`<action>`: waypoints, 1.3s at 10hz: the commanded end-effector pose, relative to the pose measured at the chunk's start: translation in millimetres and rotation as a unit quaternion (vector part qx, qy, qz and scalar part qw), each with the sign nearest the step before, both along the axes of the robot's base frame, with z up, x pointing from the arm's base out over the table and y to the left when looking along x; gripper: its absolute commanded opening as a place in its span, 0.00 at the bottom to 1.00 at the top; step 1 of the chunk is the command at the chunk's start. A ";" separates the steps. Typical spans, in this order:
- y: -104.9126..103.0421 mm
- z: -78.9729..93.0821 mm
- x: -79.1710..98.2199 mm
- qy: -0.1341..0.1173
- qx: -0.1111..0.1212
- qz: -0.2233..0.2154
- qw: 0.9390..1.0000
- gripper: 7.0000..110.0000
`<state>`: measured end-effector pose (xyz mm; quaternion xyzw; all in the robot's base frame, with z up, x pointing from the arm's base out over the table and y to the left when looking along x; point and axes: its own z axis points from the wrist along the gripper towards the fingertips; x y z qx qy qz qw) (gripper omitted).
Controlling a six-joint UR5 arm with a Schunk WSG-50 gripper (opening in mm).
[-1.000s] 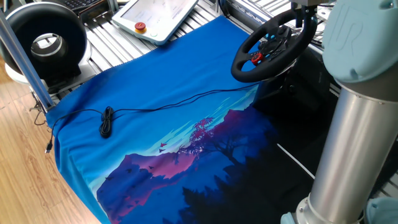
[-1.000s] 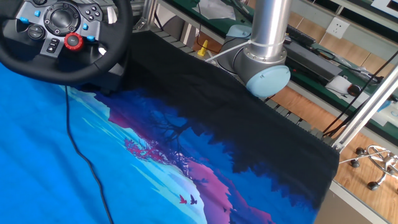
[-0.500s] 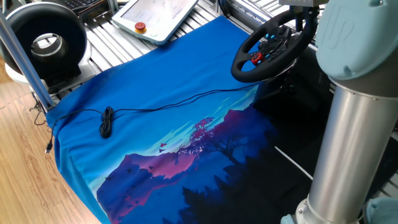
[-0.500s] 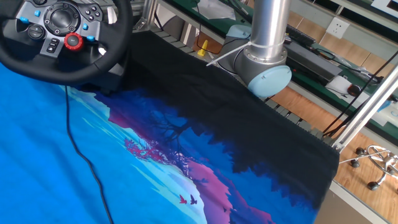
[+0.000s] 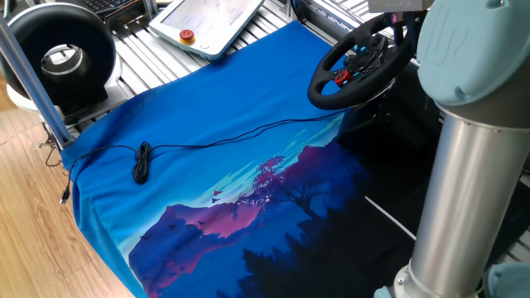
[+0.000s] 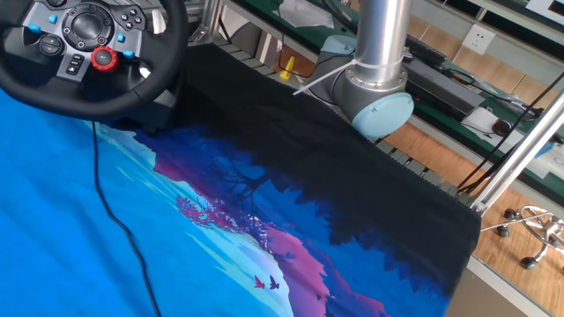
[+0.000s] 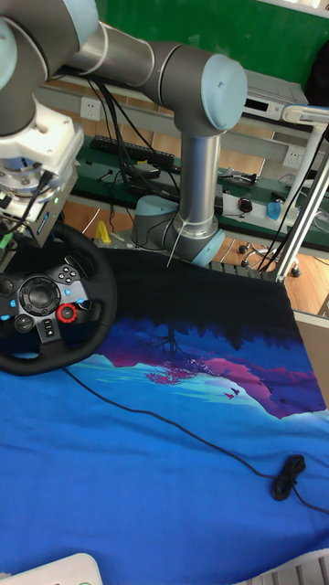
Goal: Rotate the steering wheel 90 degrees clockwise
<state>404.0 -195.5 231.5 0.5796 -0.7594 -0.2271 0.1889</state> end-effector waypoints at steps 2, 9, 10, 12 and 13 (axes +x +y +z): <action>12.7 -5.8 -3.1 0.006 0.005 -0.008 1.000 0.15; 31.9 -10.4 1.4 0.012 -0.007 -0.036 0.999 0.00; 38.2 -14.9 4.6 0.011 -0.006 -0.040 0.999 0.00; 47.1 -22.3 9.9 0.006 -0.014 -0.054 0.998 0.00; 52.3 -22.6 12.9 0.004 -0.021 -0.059 0.998 0.00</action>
